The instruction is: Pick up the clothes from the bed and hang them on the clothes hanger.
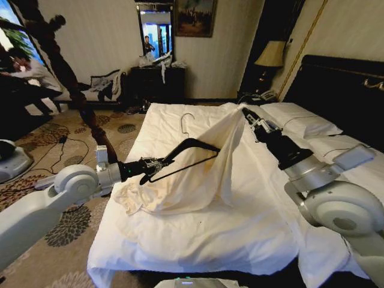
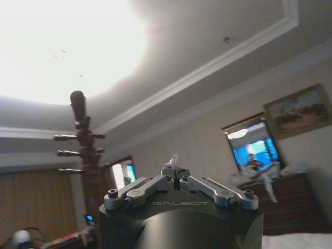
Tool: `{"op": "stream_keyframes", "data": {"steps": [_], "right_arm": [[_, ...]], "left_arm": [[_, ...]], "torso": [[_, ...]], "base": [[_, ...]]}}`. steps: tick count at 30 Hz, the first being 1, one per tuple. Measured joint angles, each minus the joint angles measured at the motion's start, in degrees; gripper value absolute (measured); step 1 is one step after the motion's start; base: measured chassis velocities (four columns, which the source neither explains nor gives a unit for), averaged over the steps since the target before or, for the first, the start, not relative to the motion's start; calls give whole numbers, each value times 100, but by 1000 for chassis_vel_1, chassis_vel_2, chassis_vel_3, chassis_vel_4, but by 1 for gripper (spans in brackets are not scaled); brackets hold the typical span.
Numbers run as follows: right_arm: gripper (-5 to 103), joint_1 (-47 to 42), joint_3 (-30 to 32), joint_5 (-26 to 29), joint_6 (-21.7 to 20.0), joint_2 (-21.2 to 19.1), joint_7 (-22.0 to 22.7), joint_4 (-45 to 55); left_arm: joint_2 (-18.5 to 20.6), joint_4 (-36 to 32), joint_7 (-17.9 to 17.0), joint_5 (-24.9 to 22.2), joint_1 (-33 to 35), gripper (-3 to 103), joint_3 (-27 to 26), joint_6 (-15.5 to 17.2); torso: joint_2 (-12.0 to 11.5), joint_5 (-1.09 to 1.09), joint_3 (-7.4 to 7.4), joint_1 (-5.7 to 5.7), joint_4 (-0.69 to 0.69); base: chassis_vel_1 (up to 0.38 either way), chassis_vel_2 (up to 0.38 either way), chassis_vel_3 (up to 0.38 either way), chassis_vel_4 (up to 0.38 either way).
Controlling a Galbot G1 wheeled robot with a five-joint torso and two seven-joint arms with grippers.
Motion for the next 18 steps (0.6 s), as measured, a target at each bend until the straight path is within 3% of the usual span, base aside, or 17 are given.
{"op": "stream_keyframes", "data": {"steps": [6, 18], "right_arm": [[0, -97, -55, -39, 252, 98, -371, -86], [0, -208, -121, -270, 332, 169, -520, -311]], "left_arm": [[-422, -128, -21, 43, 109, 16, 21, -17], [-1143, -583, -29, 453, 884, 16, 135, 105]], "torso": [[0, 0, 0, 0, -1], [0, 0, -1, 0, -1]], "base": [[0, 0, 0, 0], [0, 0, 0, 0]]}}
